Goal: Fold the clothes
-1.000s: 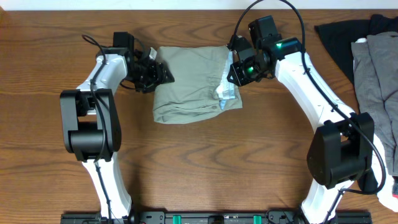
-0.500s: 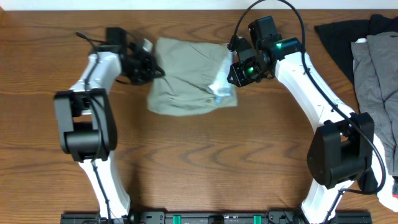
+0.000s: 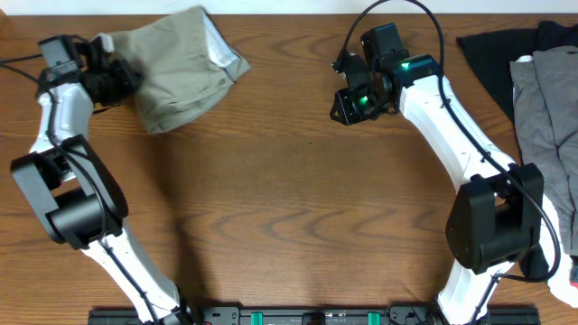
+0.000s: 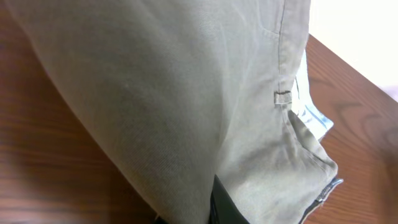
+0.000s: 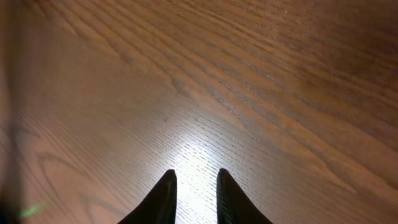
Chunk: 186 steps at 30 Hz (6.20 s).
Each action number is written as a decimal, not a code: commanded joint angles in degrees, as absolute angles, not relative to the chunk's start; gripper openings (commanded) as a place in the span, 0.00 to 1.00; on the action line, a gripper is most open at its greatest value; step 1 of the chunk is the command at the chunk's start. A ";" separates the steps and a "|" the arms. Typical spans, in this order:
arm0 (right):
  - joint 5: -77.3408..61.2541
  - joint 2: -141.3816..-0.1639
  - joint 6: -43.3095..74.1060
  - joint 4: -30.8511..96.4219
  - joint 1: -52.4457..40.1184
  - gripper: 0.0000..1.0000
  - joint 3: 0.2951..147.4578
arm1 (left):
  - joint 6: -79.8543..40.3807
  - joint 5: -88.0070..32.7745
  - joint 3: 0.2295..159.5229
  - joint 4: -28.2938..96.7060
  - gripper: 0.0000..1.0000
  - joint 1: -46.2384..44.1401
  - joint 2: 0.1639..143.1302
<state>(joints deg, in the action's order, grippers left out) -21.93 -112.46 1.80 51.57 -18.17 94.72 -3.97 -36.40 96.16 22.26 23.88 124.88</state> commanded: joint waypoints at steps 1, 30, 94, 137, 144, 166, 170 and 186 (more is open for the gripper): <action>-21.85 -112.64 5.63 51.57 -18.04 0.20 94.87 | -1.69 -34.83 97.21 22.96 0.06 25.63 126.04; -20.78 -112.62 5.26 50.92 -18.00 0.19 94.87 | -10.15 -38.15 96.29 58.39 0.34 19.20 121.67; -21.19 -110.13 5.76 52.05 -11.64 0.34 94.87 | -6.50 -9.85 96.66 36.51 0.60 14.59 116.20; -6.66 -64.75 -1.37 68.25 1.43 0.99 94.83 | 1.67 -8.49 89.21 62.92 0.98 10.52 60.36; -6.66 -64.82 -1.34 70.50 1.43 0.99 94.83 | 1.67 -8.49 89.21 62.89 0.98 10.52 60.66; -4.99 -25.87 -4.14 44.51 0.62 0.99 49.65 | 1.67 -8.49 89.21 62.89 0.98 10.52 60.66; -4.97 -17.54 -1.30 40.29 0.58 0.99 40.60 | 1.67 -8.49 89.21 62.92 0.98 10.52 60.66; -6.28 -1.15 2.98 25.52 -3.40 0.99 16.73 | 1.67 -8.49 89.21 62.89 0.98 10.52 60.66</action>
<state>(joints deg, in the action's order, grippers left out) -5.48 -2.48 2.09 26.83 -2.74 19.84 1.69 -7.77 89.32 62.85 10.70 60.66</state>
